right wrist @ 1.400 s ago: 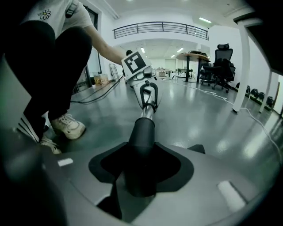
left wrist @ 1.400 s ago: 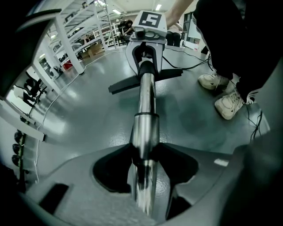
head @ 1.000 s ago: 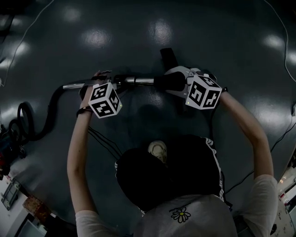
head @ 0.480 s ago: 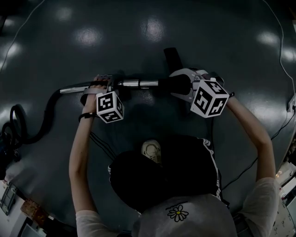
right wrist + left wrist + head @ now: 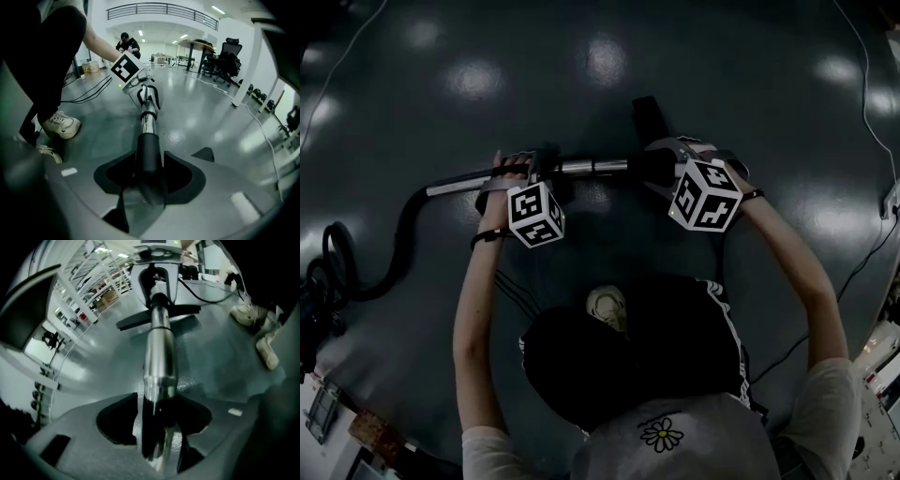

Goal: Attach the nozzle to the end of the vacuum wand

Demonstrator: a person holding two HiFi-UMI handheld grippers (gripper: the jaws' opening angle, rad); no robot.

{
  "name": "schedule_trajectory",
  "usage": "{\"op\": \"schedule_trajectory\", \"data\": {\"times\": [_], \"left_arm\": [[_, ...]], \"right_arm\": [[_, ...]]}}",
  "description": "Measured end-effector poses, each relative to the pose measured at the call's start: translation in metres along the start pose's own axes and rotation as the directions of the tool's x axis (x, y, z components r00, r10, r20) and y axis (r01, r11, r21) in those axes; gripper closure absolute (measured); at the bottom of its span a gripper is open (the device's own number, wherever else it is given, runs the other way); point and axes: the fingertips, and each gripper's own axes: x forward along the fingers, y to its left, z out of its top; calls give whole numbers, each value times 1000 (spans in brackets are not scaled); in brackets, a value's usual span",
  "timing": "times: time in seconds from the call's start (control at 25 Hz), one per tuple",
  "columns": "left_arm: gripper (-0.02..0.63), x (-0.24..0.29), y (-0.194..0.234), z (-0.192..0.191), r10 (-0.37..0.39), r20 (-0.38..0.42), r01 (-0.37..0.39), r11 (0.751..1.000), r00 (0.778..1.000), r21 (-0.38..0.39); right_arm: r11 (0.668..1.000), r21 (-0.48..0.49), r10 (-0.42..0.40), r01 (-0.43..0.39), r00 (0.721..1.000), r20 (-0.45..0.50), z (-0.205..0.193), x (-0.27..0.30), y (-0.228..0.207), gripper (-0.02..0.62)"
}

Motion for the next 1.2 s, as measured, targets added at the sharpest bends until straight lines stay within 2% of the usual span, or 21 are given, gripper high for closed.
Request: {"op": "schedule_trajectory", "data": {"times": [0.04, 0.08, 0.16, 0.2, 0.28, 0.36, 0.44, 0.52, 0.56, 0.6, 0.64, 0.68, 0.72, 0.76, 0.8, 0.84, 0.92, 0.96, 1.04, 1.12, 1.2], "left_arm": [[380, -1, 1, -2, -30, 32, 33, 995, 999, -99], [369, -7, 3, -2, -59, 88, 77, 973, 994, -219], [345, -34, 15, 8, -54, 248, 162, 884, 967, -439], [367, -52, 28, 17, -2, 326, 181, 835, 945, -520], [472, -89, 63, 40, 146, 444, 186, 762, 884, -621], [533, -129, 101, 65, 291, 525, 181, 717, 800, -673], [602, -178, 144, 89, 451, 569, 169, 662, 688, -730], [607, -230, 182, 110, 603, 565, 174, 581, 564, -795], [607, -255, 197, 118, 673, 553, 197, 533, 492, -823], [606, -279, 209, 123, 734, 545, 245, 487, 405, -838], [606, -302, 217, 127, 782, 545, 322, 454, 303, -831], [604, -321, 220, 130, 814, 547, 412, 438, 196, -799], [604, -336, 220, 132, 830, 547, 486, 436, 107, -757], [604, -346, 219, 135, 835, 548, 524, 445, 49, -726], [604, -352, 217, 140, 830, 558, 531, 462, 25, -711], [604, -358, 216, 147, 816, 578, 523, 482, 24, -703], [604, -380, 222, 166, 782, 620, 490, 520, 55, -699], [604, -398, 229, 176, 778, 624, 465, 527, 71, -711], [604, -448, 241, 191, 798, 597, 428, 511, 86, -745], [604, -514, 251, 210, 815, 574, 429, 493, 75, -757], [604, -592, 263, 239, 817, 571, 417, 495, 75, -762]], "right_arm": [[999, 38, -9, 9, 1000, 7, -3, -2, -4, 416], [996, 82, -26, 24, 999, 26, -3, -7, -9, 425], [980, 191, -82, 64, 993, 89, 2, -26, -24, 472], [965, 249, -121, 86, 984, 128, 7, -38, -35, 513], [927, 351, -214, 134, 956, 202, 21, -69, -59, 550], [863, 461, -357, 209, 896, 262, 42, -108, -88, 588], [748, 606, -532, 271, 791, 303, 62, -155, -117, 588], [612, 745, -676, 265, 664, 319, 77, -201, -138, 588], [550, 799, -729, 244, 606, 317, 82, -222, -146, 588], [495, 840, -773, 222, 554, 309, 86, -240, -153, 588], [448, 871, -808, 203, 508, 297, 88, -254, -157, 588], [409, 893, -837, 187, 468, 284, 89, -266, -160, 588], [380, 909, -857, 174, 435, 275, 90, -276, -161, 588], [361, 917, -871, 166, 411, 269, 90, -284, -161, 589], [353, 921, -880, 168, 395, 265, 91, -292, -161, 589], [350, 920, -885, 176, 385, 263, 93, -301, -160, 589], [354, 914, -890, 197, 372, 264, 107, -329, -164, 589], [359, 911, -890, 204, 367, 269, 121, -349, -167, 588], [377, 899, -884, 222, 377, 277, 157, -395, -165, 589], [392, 885, -873, 252, 404, 272, 197, -451, -155, 588], [403, 875, -862, 268, 433, 264, 236, -518, -144, 588]]}}
